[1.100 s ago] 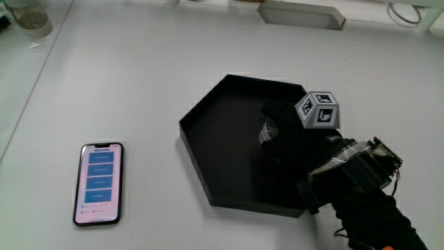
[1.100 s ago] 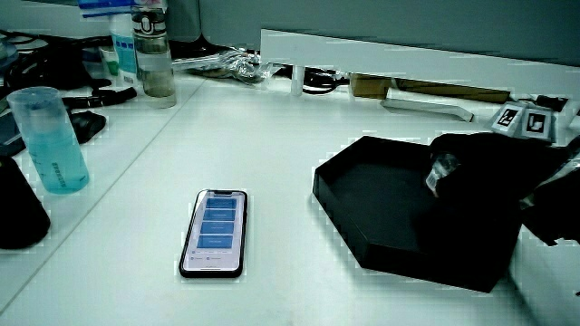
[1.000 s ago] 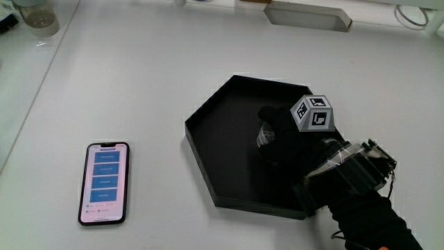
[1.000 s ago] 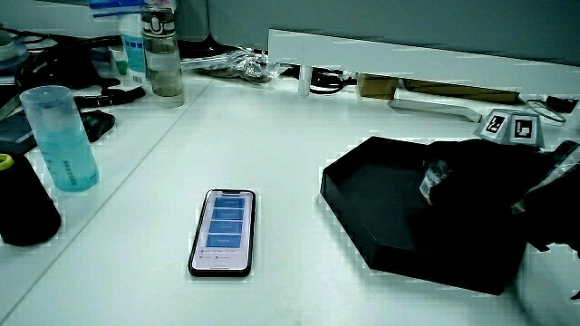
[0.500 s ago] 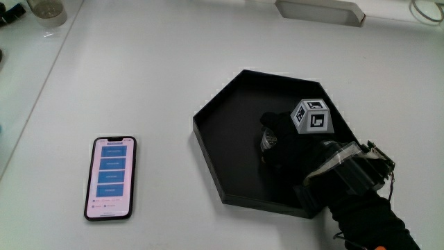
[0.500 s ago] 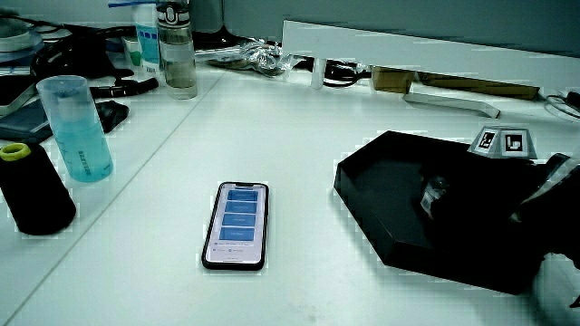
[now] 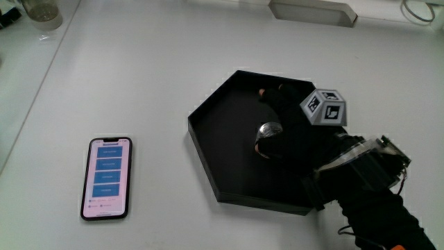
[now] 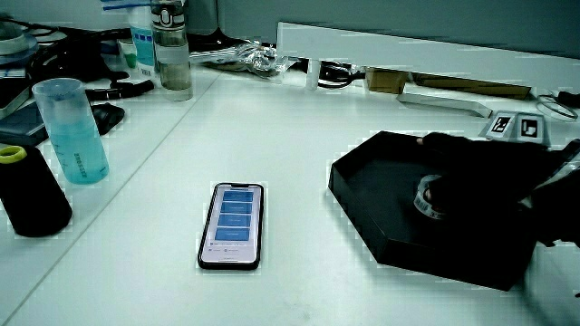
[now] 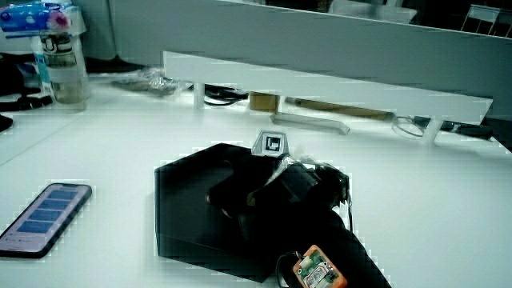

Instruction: Place paper clip into plate

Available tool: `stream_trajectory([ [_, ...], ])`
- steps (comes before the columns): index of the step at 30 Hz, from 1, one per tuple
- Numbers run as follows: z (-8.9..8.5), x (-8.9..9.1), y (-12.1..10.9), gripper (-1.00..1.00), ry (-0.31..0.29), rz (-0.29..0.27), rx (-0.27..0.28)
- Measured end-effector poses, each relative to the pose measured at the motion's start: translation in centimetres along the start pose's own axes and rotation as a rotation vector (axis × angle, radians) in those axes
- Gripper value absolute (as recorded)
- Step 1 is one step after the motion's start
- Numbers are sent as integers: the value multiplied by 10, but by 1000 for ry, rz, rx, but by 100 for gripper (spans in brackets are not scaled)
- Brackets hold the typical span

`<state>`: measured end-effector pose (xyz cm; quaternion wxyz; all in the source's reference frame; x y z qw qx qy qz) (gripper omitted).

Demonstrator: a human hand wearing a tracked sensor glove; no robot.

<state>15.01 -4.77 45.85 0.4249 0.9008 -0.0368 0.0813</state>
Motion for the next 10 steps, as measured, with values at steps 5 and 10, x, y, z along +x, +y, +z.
stream_trajectory([
  [5,28,4,-21,-100,84,23,115],
  [10,34,6,-28,-100,108,19,137],
])
